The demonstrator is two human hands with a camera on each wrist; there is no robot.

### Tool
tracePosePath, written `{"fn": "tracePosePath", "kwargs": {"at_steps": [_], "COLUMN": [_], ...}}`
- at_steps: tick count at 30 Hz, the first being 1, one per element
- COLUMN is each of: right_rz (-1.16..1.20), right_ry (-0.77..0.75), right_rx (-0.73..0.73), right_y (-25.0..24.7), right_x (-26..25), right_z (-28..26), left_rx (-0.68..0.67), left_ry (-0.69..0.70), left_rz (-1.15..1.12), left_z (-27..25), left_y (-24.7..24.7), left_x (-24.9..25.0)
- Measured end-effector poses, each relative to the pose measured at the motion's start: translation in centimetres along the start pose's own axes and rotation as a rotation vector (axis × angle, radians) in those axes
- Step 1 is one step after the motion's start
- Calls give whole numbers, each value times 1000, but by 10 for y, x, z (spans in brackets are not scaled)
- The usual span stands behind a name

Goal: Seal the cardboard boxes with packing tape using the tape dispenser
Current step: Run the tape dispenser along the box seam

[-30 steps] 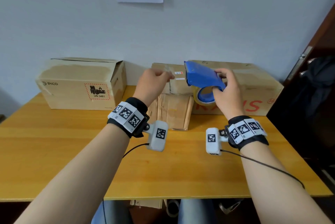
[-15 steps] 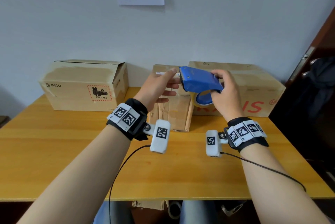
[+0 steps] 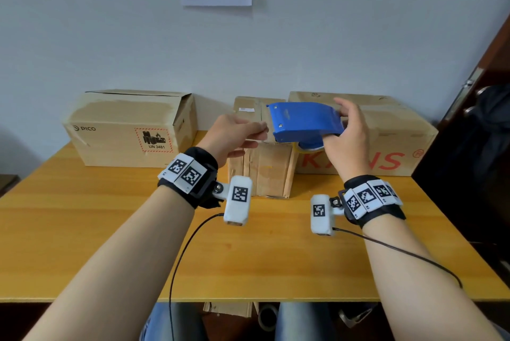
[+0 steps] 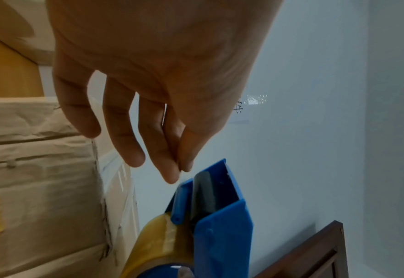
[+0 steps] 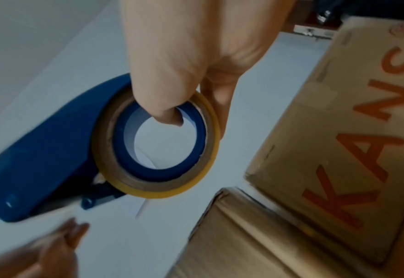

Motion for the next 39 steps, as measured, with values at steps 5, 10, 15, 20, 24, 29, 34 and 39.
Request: {"fn": "tracePosePath", "kwargs": {"at_steps": [5, 10, 15, 20, 24, 29, 34, 39], "right_rz": [29, 78, 72, 143, 156, 93, -4, 35], "right_ry": [101, 244, 284, 385, 378, 301, 92, 99], "right_rx": [74, 11, -152, -151, -155, -208, -160, -81], "right_y": [13, 28, 40, 45, 47, 37, 26, 13], "right_x": [-3, 2, 1, -2, -5, -10, -13, -11], "right_z": [0, 1, 2, 7, 4, 0, 0, 0], "left_rx": [58, 127, 204, 173, 172, 189, 242, 267], "left_ry": [1, -33, -87, -160, -161, -172, 11, 124], "left_rz": [28, 58, 23, -8, -13, 60, 115, 170], "left_z": [9, 16, 24, 30, 30, 25, 18, 17], "left_y": [-7, -8, -13, -17, -20, -27, -23, -17], "left_x": [-3, -8, -14, -24, -25, -27, -26, -22]}}
Point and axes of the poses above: each hand's wrist, its own z-axis towards the middle knuckle, its own y-axis out of the palm, x = y × z, the point moved 1 cm from there along z, towards the middle knuckle, and after that the axes turned 10 degrees about -y, right-handed, at the moved point
